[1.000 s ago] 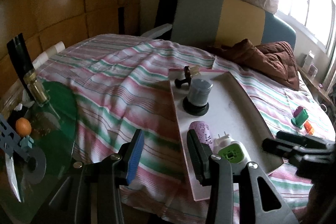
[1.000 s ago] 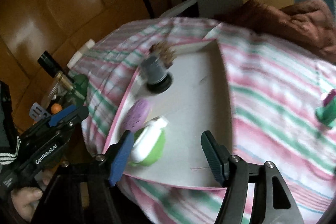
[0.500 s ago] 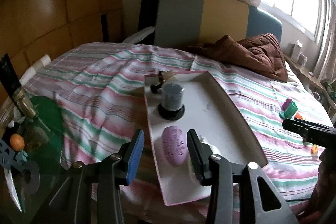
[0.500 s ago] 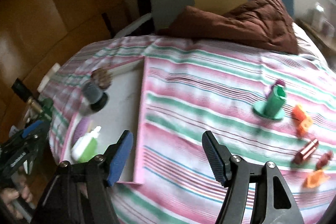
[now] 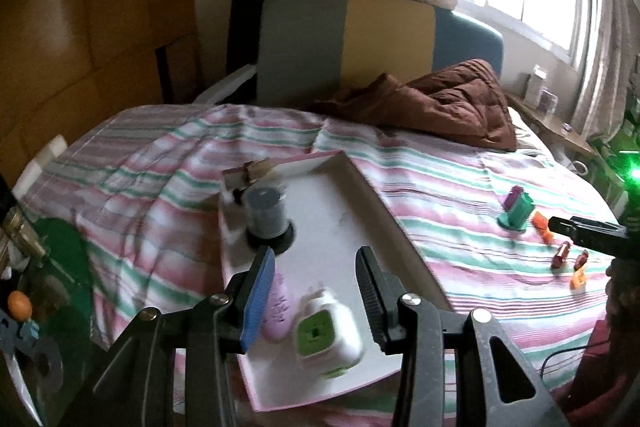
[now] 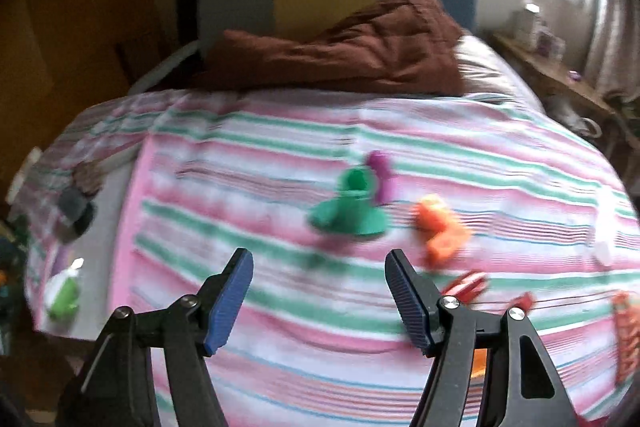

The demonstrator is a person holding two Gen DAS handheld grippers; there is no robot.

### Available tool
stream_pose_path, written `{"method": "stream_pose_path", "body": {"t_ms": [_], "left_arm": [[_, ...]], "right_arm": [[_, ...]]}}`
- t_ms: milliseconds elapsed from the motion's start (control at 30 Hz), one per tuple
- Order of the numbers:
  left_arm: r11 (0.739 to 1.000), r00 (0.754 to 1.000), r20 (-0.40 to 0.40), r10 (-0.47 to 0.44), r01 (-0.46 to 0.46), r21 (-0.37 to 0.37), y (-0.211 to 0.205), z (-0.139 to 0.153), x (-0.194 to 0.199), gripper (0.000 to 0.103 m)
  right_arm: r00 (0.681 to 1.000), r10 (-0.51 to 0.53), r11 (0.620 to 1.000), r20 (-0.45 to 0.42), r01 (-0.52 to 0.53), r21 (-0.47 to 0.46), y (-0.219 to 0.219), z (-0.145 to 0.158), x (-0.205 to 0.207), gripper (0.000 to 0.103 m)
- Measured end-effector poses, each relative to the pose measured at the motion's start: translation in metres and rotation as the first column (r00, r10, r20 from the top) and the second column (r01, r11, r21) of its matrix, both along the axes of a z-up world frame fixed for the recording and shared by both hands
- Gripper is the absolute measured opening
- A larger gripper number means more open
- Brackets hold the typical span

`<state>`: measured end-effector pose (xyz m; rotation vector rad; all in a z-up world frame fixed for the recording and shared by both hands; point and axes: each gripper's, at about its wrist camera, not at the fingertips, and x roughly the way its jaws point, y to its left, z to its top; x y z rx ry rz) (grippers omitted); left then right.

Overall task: Organize rigid objects
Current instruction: 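Move both tools back toward the remaining toys on the bedspread, then grasp the green cup-shaped toy with the left tool while the right tool approaches the yellow scoop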

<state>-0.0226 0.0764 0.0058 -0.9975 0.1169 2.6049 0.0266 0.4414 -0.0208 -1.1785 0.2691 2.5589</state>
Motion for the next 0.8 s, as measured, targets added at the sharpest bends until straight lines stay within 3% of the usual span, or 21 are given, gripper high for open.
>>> {"method": "stream_pose_path", "body": {"t_ms": [133,200,300,367,533,633,700,800], "left_arm": [[0.999,0.999,0.025,-0.041,0.041,0.028,0.018,0.002,0.000,0.042],[0.997,0.997,0.042,-0.062,0.060,0.046,0.028,0.002,0.000,0.042],[0.990,0.990,0.052,-0.130,0.127,0.062,0.056,0.002,0.003,0.042],[0.982,0.982,0.059,-0.180,0.176,0.066,0.073,0.002,0.006,0.042],[0.948,0.941,0.117,-0.318,0.314,0.046,0.136,-0.012,0.013,0.042],[0.930,0.919,0.150,-0.365,0.367,0.017,0.172,-0.026,0.010,0.042],[0.920,0.906,0.165,-0.390,0.390,0.035,0.191,-0.034,0.005,0.042],[0.911,0.897,0.170,-0.408,0.411,0.018,0.220,-0.043,-0.001,0.042]], "right_arm": [[0.987,-0.160,0.986,-0.027,0.161,0.049,0.039,-0.004,0.019,0.069],[0.954,-0.299,0.954,-0.016,0.299,0.021,0.064,-0.007,0.030,0.069],[0.888,-0.455,0.885,-0.061,0.444,-0.137,0.103,-0.005,0.052,0.072],[0.854,-0.516,0.848,-0.071,0.497,-0.182,0.116,-0.004,0.064,0.074],[0.823,-0.566,0.791,-0.055,0.522,-0.320,0.136,-0.011,0.076,0.075],[0.821,-0.568,0.776,-0.057,0.512,-0.368,0.139,-0.012,0.078,0.075],[0.820,-0.569,0.771,-0.056,0.508,-0.384,0.138,-0.013,0.078,0.076],[0.816,-0.575,0.755,-0.051,0.506,-0.418,0.138,-0.015,0.080,0.078]]}}
